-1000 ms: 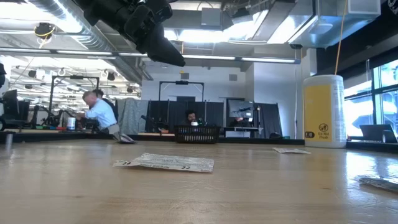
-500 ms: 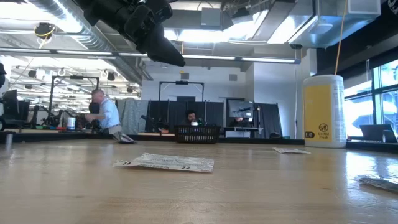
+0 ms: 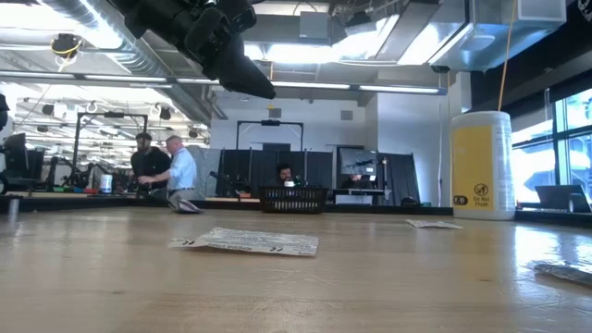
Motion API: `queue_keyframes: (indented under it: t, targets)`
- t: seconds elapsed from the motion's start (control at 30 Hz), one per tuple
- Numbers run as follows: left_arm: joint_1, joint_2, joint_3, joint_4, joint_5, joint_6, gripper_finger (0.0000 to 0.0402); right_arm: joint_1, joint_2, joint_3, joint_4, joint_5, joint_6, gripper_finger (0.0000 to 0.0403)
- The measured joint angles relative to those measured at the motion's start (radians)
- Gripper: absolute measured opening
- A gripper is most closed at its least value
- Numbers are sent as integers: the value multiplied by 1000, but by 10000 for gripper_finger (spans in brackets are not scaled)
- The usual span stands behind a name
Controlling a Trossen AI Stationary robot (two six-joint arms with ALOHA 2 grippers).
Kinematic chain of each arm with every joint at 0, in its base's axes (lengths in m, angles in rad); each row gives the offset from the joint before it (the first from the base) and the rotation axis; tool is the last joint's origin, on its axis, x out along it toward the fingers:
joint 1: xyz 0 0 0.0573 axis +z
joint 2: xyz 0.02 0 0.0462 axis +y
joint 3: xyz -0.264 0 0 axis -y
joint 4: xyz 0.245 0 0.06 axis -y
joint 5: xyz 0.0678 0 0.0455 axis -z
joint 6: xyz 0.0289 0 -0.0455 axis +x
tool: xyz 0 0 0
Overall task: Pick & Place Travel size toiletries
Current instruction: Put the white bandage into the black bin
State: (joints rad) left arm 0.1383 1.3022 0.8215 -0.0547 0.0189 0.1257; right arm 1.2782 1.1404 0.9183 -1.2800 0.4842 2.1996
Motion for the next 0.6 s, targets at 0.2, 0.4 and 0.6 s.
queue_keyframes:
  t: [0.2, 0.4, 0.6]
  targets:
    - [0, 0, 0, 0, 0, 0, 166, -80, 0, 123, -47, 413, -338, 7]
    - [0, 0, 0, 0, 0, 0, 165, -231, 0, 171, 178, 612, -894, 5]
    - [0, 0, 0, 0, 0, 0, 165, -401, 2, 171, 539, 543, -1488, 4]
